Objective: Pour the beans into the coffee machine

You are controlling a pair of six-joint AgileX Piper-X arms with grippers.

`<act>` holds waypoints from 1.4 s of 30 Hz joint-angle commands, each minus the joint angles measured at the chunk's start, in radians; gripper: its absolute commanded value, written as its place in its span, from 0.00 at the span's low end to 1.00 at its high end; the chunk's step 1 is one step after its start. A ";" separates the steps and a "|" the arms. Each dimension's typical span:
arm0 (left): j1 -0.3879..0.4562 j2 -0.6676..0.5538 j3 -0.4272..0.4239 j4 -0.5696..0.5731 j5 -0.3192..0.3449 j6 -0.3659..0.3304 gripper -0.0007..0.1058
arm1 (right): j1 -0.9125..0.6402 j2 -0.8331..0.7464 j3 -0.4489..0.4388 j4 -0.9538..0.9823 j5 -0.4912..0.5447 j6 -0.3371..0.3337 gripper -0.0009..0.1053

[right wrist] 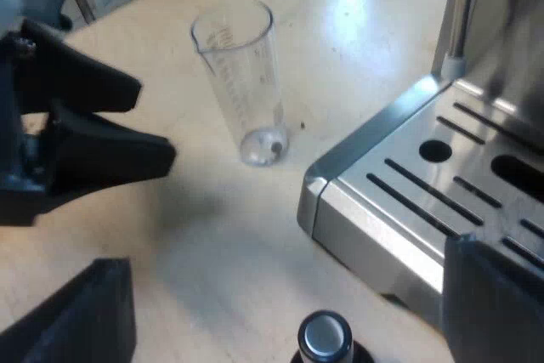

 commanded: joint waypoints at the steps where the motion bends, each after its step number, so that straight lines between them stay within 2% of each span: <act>1: -0.001 -0.071 -0.032 0.108 -0.003 -0.010 0.64 | 0.001 -0.033 0.000 0.019 0.000 -0.002 0.74; 3: -0.001 -0.145 -0.073 0.221 -0.001 -0.008 0.64 | 0.001 -0.067 0.000 0.062 0.000 -0.002 0.74; 9: -0.001 -0.257 -0.189 0.407 -0.001 -0.007 0.64 | 0.001 -0.167 0.000 0.228 0.000 -0.002 0.74; 16: -0.001 -0.290 -0.318 0.456 0.022 -0.007 0.64 | 0.001 -0.303 0.000 0.405 0.000 0.009 0.74; 19: -0.001 -0.290 -0.380 0.456 0.089 -0.007 0.64 | 0.001 -0.347 0.000 0.428 0.000 0.037 0.74; 20: -0.001 -0.290 -0.380 0.456 0.089 -0.007 0.64 | -0.001 -0.351 0.000 0.430 0.000 0.039 0.74; 21: -0.001 -0.290 -0.419 0.456 0.142 -0.007 0.64 | -0.012 -0.380 0.000 0.435 0.000 0.049 0.74; 27: -0.001 -0.290 -0.456 0.456 0.147 -0.007 0.64 | -0.215 -0.450 0.000 0.435 0.014 0.050 0.74; 32: -0.001 -0.290 -0.466 0.456 0.147 -0.007 0.64 | -0.456 -0.490 0.000 0.441 -0.075 0.050 0.74; 36: -0.001 -0.290 -0.466 0.456 0.147 -0.007 0.64 | -0.572 -0.532 0.000 0.453 -0.093 0.048 0.74; 42: -0.001 -0.295 -0.466 0.456 0.147 -0.010 0.64 | -0.736 -0.652 0.000 0.545 -0.094 -0.030 0.74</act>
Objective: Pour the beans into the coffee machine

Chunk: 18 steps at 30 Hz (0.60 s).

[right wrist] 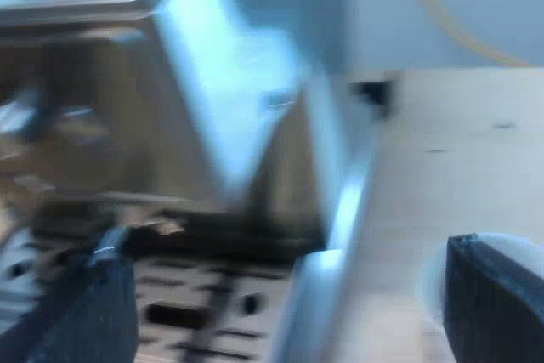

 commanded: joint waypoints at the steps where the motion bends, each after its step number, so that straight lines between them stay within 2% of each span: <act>1: -0.001 -0.021 -0.009 -0.007 0.008 -0.010 0.64 | -0.074 -0.082 -0.004 0.059 -0.004 -0.052 0.74; 8: -0.001 -0.091 -0.009 -0.007 -0.004 -0.010 0.64 | -0.130 -0.222 -0.004 0.169 0.020 -0.116 0.74; 9: -0.001 -0.143 -0.009 -0.007 -0.015 -0.010 0.64 | -0.130 -0.263 -0.004 0.192 0.045 -0.123 0.74; 14: -0.001 -0.227 -0.009 -0.001 -0.015 -0.010 0.64 | -0.130 -0.378 -0.005 0.260 0.135 -0.123 0.74; 16: -0.001 -0.253 -0.009 0.007 -0.015 -0.010 0.64 | -0.130 -0.417 -0.005 0.282 0.138 -0.123 0.74; 17: -0.001 -0.290 -0.009 0.030 -0.015 -0.010 0.64 | -0.130 -0.438 -0.005 0.293 0.138 -0.123 0.74; 18: -0.001 -0.361 -0.009 0.102 -0.015 -0.010 0.64 | -0.130 -0.455 -0.005 0.299 0.138 -0.123 0.74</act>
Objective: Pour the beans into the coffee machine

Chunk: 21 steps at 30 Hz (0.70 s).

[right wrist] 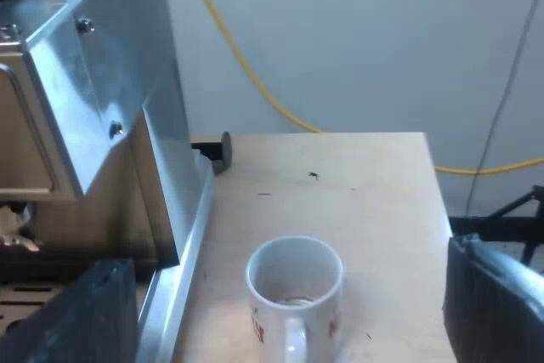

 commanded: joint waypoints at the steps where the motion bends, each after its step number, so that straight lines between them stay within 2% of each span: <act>1: -0.001 -0.095 -0.005 0.107 -0.006 -0.010 0.64 | -0.004 -0.039 -0.005 0.019 0.006 -0.013 0.74; 4: -0.001 -0.188 -0.005 0.205 -0.006 -0.010 0.64 | -0.004 -0.130 -0.005 0.063 0.004 -0.013 0.74; 9: -0.001 -0.312 -0.006 0.270 -0.006 -0.010 0.64 | -0.004 -0.222 -0.005 0.114 0.004 -0.013 0.74; 11: -0.001 -0.317 -0.018 0.297 -0.003 -0.011 0.64 | -0.004 -0.243 -0.005 0.125 0.004 -0.013 0.74; 12: -0.001 -0.298 -0.052 0.363 0.000 -0.011 0.64 | -0.004 -0.274 -0.005 0.143 0.004 -0.013 0.74; 21: -0.001 -0.310 -0.066 0.384 -0.025 -0.011 0.64 | -0.002 -0.319 -0.029 0.306 -0.004 -0.011 0.74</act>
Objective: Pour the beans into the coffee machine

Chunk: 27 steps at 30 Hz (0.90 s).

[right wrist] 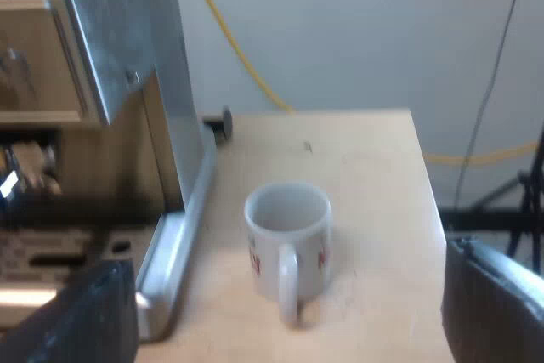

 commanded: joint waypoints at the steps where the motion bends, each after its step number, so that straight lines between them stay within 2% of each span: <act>1: -0.001 -0.040 -0.002 -0.003 -0.014 -0.011 0.64 | -0.002 -0.048 -0.009 0.024 -0.005 -0.011 0.74; 6: -0.001 -0.040 0.005 0.008 -0.046 -0.011 0.64 | -0.002 -0.048 0.004 0.049 -0.005 0.001 0.74; 9: -0.001 -0.040 0.060 0.035 -0.146 -0.011 0.64 | -0.002 -0.048 0.059 0.058 -0.005 0.001 0.74; 20: -0.001 -0.040 0.191 0.048 -0.149 -0.011 0.64 | -0.002 -0.046 0.199 0.075 -0.032 0.001 0.74; 27: -0.001 -0.040 0.227 0.060 -0.149 -0.011 0.64 | -0.002 -0.046 0.253 0.107 -0.047 0.001 0.74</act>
